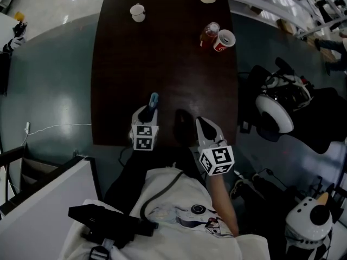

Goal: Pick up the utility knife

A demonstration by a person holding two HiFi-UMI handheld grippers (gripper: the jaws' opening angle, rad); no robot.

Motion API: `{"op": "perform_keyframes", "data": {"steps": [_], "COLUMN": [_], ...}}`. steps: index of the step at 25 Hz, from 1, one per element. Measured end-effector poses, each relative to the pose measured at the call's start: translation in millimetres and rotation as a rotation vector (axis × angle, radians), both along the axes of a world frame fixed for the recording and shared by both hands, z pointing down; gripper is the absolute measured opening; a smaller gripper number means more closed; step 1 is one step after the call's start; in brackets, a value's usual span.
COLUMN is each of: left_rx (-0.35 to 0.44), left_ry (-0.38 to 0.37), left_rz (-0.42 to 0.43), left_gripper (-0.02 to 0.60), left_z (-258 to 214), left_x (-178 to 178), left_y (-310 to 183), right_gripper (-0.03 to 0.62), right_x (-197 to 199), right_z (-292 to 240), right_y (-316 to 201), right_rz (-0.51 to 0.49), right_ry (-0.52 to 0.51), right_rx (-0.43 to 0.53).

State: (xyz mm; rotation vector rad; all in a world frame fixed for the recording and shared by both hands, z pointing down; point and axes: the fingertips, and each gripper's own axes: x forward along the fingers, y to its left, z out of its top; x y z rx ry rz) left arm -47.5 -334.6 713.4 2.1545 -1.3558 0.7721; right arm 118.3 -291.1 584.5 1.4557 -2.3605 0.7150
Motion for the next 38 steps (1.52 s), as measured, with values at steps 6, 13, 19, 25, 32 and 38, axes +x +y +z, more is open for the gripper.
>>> {"op": "perform_keyframes", "data": {"steps": [6,13,19,25,32,38], "left_rx": [0.174,0.307,0.369,0.412,0.433,0.445], "left_ry": [0.088,0.178,0.225,0.249,0.250,0.261], "left_rz": [-0.067,-0.075,-0.063,-0.049,-0.046,-0.058], "left_gripper": [0.123,0.123,0.123,0.123,0.123,0.123], "left_z": [-72,-135,-170,-189,-195,-201], "left_x": [-3,4,7,-4,-25,-43], "left_y": [-19,-5,16,40,80,117], "right_gripper": [0.002,0.002,0.002,0.002,0.002,0.002], "right_x": [-2,5,2,-15,-45,-61], "right_z": [-11,-18,-35,-48,-56,-73], "right_y": [-6,-3,5,21,62,96], "right_rz": [-0.031,-0.049,-0.030,-0.021,-0.034,-0.021], "right_ry": [-0.027,-0.041,-0.043,-0.033,-0.025,-0.007], "right_rx": [0.055,0.099,0.146,0.190,0.217,0.258]}}
